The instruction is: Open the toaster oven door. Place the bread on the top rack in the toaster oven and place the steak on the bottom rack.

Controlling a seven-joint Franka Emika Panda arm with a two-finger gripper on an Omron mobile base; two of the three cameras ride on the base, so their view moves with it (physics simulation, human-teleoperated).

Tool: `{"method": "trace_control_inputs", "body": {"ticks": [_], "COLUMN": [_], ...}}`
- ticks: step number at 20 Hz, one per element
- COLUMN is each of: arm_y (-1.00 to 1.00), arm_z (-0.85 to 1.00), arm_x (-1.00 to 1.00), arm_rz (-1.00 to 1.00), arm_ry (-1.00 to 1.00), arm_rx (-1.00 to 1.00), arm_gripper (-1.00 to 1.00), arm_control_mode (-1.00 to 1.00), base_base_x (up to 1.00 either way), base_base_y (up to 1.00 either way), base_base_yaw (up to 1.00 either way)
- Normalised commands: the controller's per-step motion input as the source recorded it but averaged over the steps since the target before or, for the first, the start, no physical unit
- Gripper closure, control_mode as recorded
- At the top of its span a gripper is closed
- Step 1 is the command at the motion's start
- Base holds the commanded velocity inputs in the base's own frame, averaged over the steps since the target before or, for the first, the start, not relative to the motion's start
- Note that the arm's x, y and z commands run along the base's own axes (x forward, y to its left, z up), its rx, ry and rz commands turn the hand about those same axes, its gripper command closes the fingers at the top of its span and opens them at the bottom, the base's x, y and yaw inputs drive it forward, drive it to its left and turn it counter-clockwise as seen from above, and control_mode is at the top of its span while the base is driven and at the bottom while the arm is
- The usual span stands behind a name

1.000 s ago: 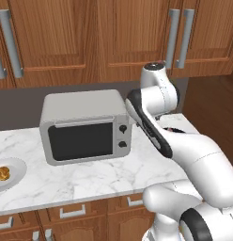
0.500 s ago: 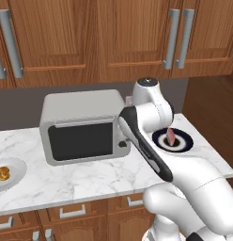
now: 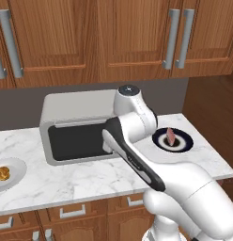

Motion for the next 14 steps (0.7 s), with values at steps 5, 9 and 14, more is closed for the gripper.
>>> {"method": "trace_control_inputs", "body": {"ticks": [5,9,14], "arm_y": [0.41,0.46,0.35], "arm_z": [0.13,0.04,0.01], "arm_x": [0.19,0.19,0.17], "arm_rz": [0.32,0.10,0.09], "arm_ry": [-0.01,0.02,0.03], "arm_rx": [-0.08,-0.21,-0.19], "arm_gripper": [-1.00,-1.00,-1.00], "arm_control_mode": [-1.00,-1.00,-1.00], "base_base_x": [0.00,0.00,0.00], "base_base_y": [0.00,0.00,0.00], "base_base_yaw": [0.00,0.00,0.00]}}
